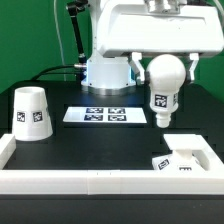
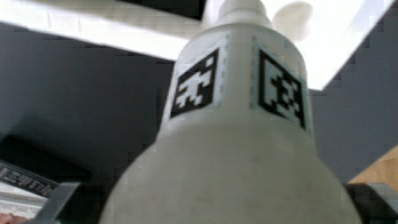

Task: Assemble lamp

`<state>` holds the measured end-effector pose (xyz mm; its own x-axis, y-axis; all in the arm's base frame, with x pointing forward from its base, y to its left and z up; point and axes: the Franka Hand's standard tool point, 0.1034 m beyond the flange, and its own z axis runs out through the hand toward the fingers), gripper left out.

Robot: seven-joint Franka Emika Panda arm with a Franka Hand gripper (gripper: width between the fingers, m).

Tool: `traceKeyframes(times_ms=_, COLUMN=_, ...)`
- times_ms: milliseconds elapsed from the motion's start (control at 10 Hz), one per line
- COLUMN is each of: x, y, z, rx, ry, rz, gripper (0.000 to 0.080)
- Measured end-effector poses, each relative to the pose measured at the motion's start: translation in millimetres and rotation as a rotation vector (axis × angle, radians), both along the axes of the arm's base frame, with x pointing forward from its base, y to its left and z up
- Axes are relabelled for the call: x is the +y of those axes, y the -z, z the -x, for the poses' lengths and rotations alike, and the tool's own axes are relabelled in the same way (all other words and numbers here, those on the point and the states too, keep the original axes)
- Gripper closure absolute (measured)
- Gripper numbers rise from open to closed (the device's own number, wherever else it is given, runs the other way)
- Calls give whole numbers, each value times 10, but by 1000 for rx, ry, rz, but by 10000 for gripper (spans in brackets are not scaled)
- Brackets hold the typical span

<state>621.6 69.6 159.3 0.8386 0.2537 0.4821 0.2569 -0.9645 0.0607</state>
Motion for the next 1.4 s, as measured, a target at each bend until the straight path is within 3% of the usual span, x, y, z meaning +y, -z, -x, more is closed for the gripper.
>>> traceKeyframes(times_ms=300, x=-8, y=45, z=10, rx=4, ry=1, rz=1, gripper=222)
traceKeyframes(times_ms=900, x=265, y=101, z=16, rx=-1, ry=-27, rz=-6, gripper=222)
traceKeyframes(times_ms=1400, x=275, y=221, z=38, rx=17, ry=-31, rz=-3, gripper=222)
